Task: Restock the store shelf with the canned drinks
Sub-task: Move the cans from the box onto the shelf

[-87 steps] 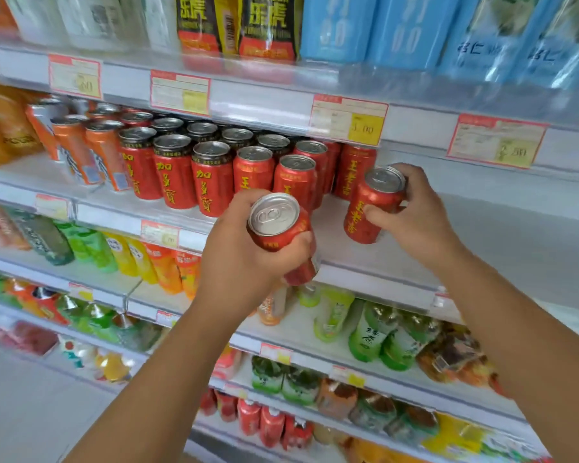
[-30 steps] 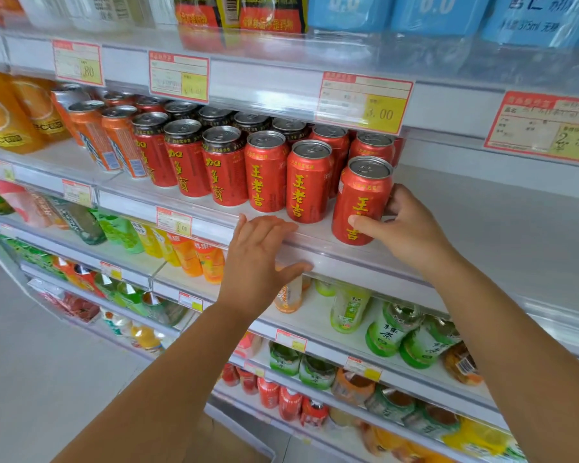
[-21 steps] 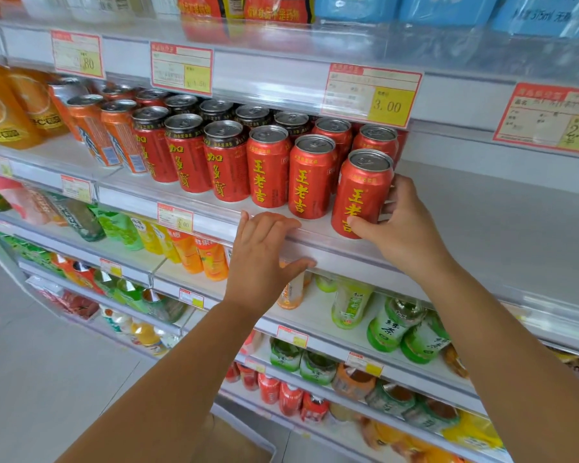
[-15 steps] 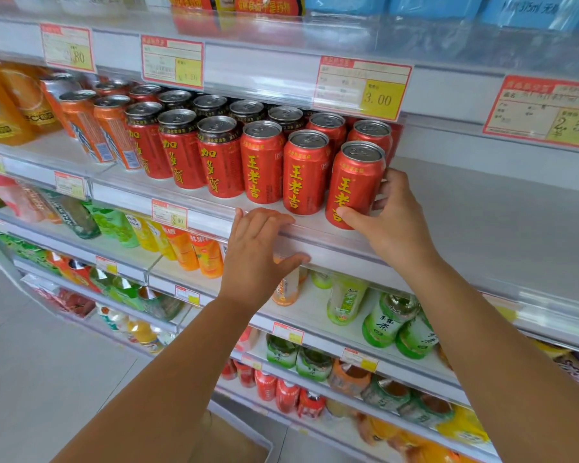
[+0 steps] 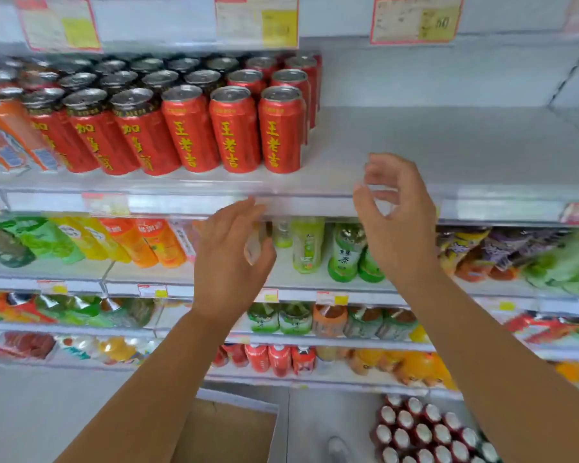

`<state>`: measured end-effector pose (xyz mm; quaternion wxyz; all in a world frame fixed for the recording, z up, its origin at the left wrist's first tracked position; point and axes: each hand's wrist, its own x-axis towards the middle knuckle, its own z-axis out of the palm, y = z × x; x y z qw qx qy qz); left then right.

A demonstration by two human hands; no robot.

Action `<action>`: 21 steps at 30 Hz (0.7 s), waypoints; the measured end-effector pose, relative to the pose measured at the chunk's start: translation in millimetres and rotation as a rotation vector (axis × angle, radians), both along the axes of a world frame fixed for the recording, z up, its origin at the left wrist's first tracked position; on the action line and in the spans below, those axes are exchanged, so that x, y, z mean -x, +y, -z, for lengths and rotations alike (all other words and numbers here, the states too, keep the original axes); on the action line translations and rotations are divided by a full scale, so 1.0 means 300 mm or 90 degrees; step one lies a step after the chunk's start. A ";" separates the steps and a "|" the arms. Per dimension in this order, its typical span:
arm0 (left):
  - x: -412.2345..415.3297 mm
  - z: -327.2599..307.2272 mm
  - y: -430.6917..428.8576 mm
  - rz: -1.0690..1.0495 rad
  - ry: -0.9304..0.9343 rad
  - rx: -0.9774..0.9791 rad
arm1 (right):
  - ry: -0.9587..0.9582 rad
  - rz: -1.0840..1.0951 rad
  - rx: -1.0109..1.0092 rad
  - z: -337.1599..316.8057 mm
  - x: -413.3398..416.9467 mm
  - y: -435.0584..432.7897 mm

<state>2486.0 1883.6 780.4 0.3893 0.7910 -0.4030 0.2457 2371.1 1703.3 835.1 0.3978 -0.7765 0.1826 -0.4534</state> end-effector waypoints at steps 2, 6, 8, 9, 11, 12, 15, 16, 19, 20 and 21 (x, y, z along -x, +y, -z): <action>0.090 0.085 -0.004 0.076 0.048 -0.027 | 0.020 0.033 -0.046 0.089 0.115 0.012; 0.291 0.353 -0.038 0.204 0.197 -0.161 | 0.154 0.133 -0.173 0.327 0.414 0.020; 0.396 0.478 -0.064 0.246 0.249 -0.212 | 0.210 0.180 -0.234 0.442 0.576 0.019; 0.448 0.531 -0.079 0.264 0.261 -0.236 | 0.236 0.204 -0.259 0.496 0.652 0.016; 0.539 0.630 -0.113 0.300 0.298 -0.274 | 0.280 0.251 -0.313 0.602 0.786 -0.001; 0.578 0.679 -0.132 0.315 0.324 -0.299 | 0.299 0.277 -0.348 0.658 0.845 -0.010; 0.677 0.833 -0.193 0.338 0.394 -0.418 | 0.369 0.326 -0.450 0.832 0.999 -0.047; 0.707 0.883 -0.214 0.341 0.420 -0.449 | 0.391 0.335 -0.478 0.892 1.042 -0.060; 0.796 1.062 -0.280 0.335 0.493 -0.521 | 0.458 0.344 -0.561 1.091 1.145 -0.106; 0.823 1.132 -0.300 0.329 0.510 -0.545 | 0.483 0.342 -0.576 1.166 1.170 -0.123; 0.850 1.203 -0.320 0.317 0.521 -0.572 | 0.509 0.335 -0.583 1.251 1.194 -0.141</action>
